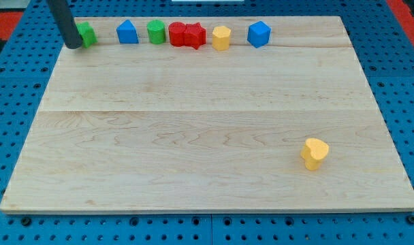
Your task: Move the yellow heart towards the blue cube
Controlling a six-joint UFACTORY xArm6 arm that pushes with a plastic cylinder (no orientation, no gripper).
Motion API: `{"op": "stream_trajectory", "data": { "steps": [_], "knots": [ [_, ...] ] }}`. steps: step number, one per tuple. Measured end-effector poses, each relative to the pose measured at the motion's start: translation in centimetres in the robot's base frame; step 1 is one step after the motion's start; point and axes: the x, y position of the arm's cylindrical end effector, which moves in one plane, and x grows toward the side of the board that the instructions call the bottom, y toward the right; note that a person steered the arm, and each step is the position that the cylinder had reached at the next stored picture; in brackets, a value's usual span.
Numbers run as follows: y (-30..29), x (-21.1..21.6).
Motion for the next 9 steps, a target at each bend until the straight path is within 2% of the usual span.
{"op": "stream_trajectory", "data": {
  "steps": [1, 2, 4, 6, 8, 9],
  "knots": [
    [0.3, -1.0],
    [2.2, 2.2],
    [12.1, 16.5],
    [27.5, 26.1],
    [34.2, 30.8],
    [38.5, 30.8]
  ]
}}
